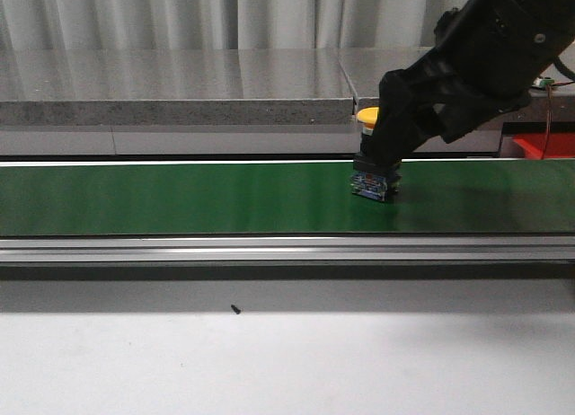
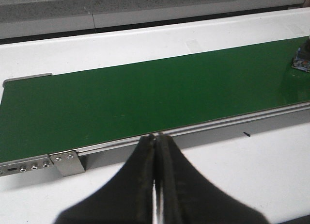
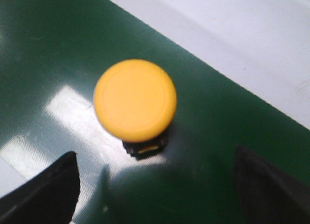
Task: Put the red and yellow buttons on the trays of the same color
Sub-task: 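Lower the right gripper onto the yellow button and grasp it, then carry the yellow button into the yellow tray and release it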
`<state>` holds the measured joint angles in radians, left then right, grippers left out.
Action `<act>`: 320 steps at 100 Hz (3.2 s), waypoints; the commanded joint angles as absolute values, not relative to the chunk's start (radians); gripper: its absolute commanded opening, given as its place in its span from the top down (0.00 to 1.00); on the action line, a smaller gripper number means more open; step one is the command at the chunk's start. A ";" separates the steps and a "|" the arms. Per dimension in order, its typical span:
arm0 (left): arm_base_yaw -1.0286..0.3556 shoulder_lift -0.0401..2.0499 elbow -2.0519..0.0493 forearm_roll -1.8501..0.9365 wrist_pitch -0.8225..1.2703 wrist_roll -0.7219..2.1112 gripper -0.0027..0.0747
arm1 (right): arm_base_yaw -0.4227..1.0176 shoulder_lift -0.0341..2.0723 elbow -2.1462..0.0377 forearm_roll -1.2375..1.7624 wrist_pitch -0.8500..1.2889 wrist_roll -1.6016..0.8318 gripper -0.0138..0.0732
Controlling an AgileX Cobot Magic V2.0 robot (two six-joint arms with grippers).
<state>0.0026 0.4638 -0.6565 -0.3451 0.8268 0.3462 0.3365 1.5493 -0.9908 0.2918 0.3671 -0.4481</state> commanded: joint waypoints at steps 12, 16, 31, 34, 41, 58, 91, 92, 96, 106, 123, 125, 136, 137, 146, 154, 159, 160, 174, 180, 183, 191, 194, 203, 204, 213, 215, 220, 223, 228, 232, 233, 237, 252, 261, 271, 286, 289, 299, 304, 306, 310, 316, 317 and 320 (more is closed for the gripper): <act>-0.005 0.470 -0.683 -0.372 0.762 0.347 0.99 | 0.339 1.577 -1.070 0.316 0.300 -0.459 0.13; -0.005 0.470 -0.683 -0.372 0.762 0.347 0.99 | 0.339 1.583 -1.080 0.331 0.297 -0.459 0.16; -0.005 0.470 -0.683 -0.372 0.762 0.347 0.99 | 0.340 1.587 -1.087 0.372 0.287 -0.458 0.50; -0.005 0.470 -0.683 -0.372 0.762 0.347 0.99 | 0.340 1.587 -1.087 0.374 0.287 -0.458 0.58; -0.005 0.470 -0.683 -0.372 0.762 0.347 0.99 | 0.340 1.587 -1.086 0.374 0.287 -0.456 0.74; -0.005 0.470 -0.683 -0.372 0.762 0.347 0.99 | 0.339 1.559 -1.081 0.373 0.285 -0.361 0.89; -0.005 0.470 -0.683 -0.372 0.762 0.347 0.99 | 0.242 1.350 -0.940 0.277 0.291 -0.184 0.89; -0.005 0.470 -0.683 -0.372 0.762 0.347 0.99 | 0.235 1.340 -0.937 0.277 0.293 -0.184 0.89; -0.005 0.470 -0.683 -0.372 0.762 0.347 0.99 | 0.215 1.313 -0.919 0.275 0.300 -0.174 0.89; -0.005 0.470 -0.683 -0.372 0.762 0.347 0.99 | 0.144 1.231 -0.867 0.274 0.327 -0.146 0.89; -0.005 0.470 -0.683 -0.372 0.762 0.347 0.99 | -0.026 1.113 -0.793 0.207 0.378 -0.072 0.89; -0.005 0.470 -0.683 -0.372 0.762 0.347 0.99 | -0.048 1.100 -0.788 0.193 0.383 -0.069 0.89; -0.005 0.470 -0.683 -0.372 0.762 0.347 0.99 | -0.148 1.041 -0.749 0.170 0.391 -0.034 0.89; -0.005 0.470 -0.683 -0.372 0.762 0.347 0.99 | -0.162 1.035 -0.746 0.169 0.391 -0.032 0.89; -0.005 0.470 -0.683 -0.372 0.762 0.347 0.99 | -0.253 1.014 -0.724 0.166 0.384 -0.019 0.89; -0.005 0.470 -0.683 -0.372 0.762 0.347 0.99 | -0.313 1.012 -0.704 0.164 0.382 -0.017 0.89; -0.005 0.470 -0.683 -0.372 0.762 0.347 0.99 | -0.341 1.013 -0.691 0.163 0.375 -0.017 0.89; -0.005 0.470 -0.683 -0.372 0.762 0.347 0.99 | -0.348 1.013 -0.689 0.163 0.375 -0.015 0.89; -0.005 0.470 -0.683 -0.372 0.762 0.347 0.99 | -0.398 1.020 -0.663 0.163 0.345 0.009 0.89; -0.005 0.470 -0.683 -0.372 0.762 0.347 0.99 | -0.415 1.036 -0.660 0.159 0.342 0.010 0.89; -0.005 0.470 -0.683 -0.372 0.762 0.347 0.99 | -0.424 1.048 -0.660 0.159 0.342 0.010 0.89; -0.005 0.470 -0.683 -0.372 0.762 0.347 0.99 | -0.439 1.078 -0.660 0.157 0.330 0.010 0.89; -0.005 0.470 -0.683 -0.372 0.762 0.347 0.99 | -0.445 1.089 -0.660 0.155 0.324 0.010 0.89; -0.005 0.470 -0.683 -0.372 0.762 0.347 0.99 | -0.465 1.126 -0.660 0.150 0.314 0.010 0.89; -0.005 0.470 -0.683 -0.372 0.762 0.347 0.99 | -0.468 1.132 -0.658 0.150 0.312 0.010 0.89; -0.005 0.470 -0.683 -0.372 0.762 0.347 0.99 | -0.479 1.172 -0.647 0.150 0.287 0.010 0.89; -0.005 0.470 -0.683 -0.372 0.762 0.347 0.99 | -0.480 1.183 -0.643 0.150 0.277 0.010 0.89; -0.005 0.470 -0.683 -0.372 0.762 0.347 0.99 | -0.480 1.211 -0.636 0.150 0.258 0.010 0.89; -0.005 0.470 -0.683 -0.372 0.762 0.347 0.99 | -0.480 1.232 -0.631 0.150 0.247 0.016 0.89; -0.005 0.470 -0.683 -0.372 0.762 0.347 0.99 | -0.480 1.256 -0.625 0.150 0.230 0.035 0.89; -0.005 0.470 -0.683 -0.372 0.762 0.347 0.99 | -0.480 1.284 -0.622 0.150 0.216 0.054 0.89; -0.005 0.470 -0.683 -0.372 0.762 0.347 0.99 | -0.480 1.287 -0.622 0.150 0.215 0.058 0.89; -0.005 0.470 -0.683 -0.372 0.762 0.347 0.99 | -0.479 1.306 -0.622 0.150 0.215 0.068 0.89; -0.005 0.470 -0.683 -0.372 0.762 0.347 0.99 | -0.479 1.366 -0.622 0.150 0.203 0.070 0.89; -0.005 0.470 -0.683 -0.372 0.762 0.347 0.99 | -0.477 1.383 -0.622 0.150 0.194 0.070 0.89; -0.005 0.470 -0.683 -0.372 0.762 0.347 0.99 | -0.472 1.384 -0.622 0.145 0.189 0.069 0.81; -0.005 0.470 -0.683 -0.372 0.762 0.347 0.99 | -0.466 1.383 -0.622 0.136 0.188 0.069 0.47; -0.005 0.470 -0.683 -0.372 0.762 0.347 0.99 | -0.463 1.383 -0.622 0.136 0.188 0.069 0.38; -0.005 0.470 -0.683 -0.372 0.762 0.347 0.99 | -0.451 1.378 -0.622 0.124 0.189 0.069 0.21; -0.005 0.470 -0.683 -0.372 0.762 0.347 0.99 | -0.448 1.370 -0.622 0.122 0.190 0.069 0.19; -0.005 0.470 -0.683 -0.372 0.762 0.347 0.99 | -0.445 1.367 -0.622 0.121 0.191 0.069 0.19; -0.005 0.470 -0.683 -0.372 0.762 0.347 0.99 | -0.441 1.352 -0.622 0.116 0.192 0.068 0.20; -0.005 0.470 -0.683 -0.372 0.762 0.347 0.99 | -0.439 1.322 -0.622 0.110 0.193 0.059 0.20; -0.005 0.470 -0.683 -0.372 0.762 0.347 0.99 | -0.439 1.314 -0.622 0.109 0.193 0.057 0.20; -0.005 0.470 -0.683 -0.372 0.762 0.347 0.99 | -0.439 1.301 -0.622 0.109 0.193 0.048 0.20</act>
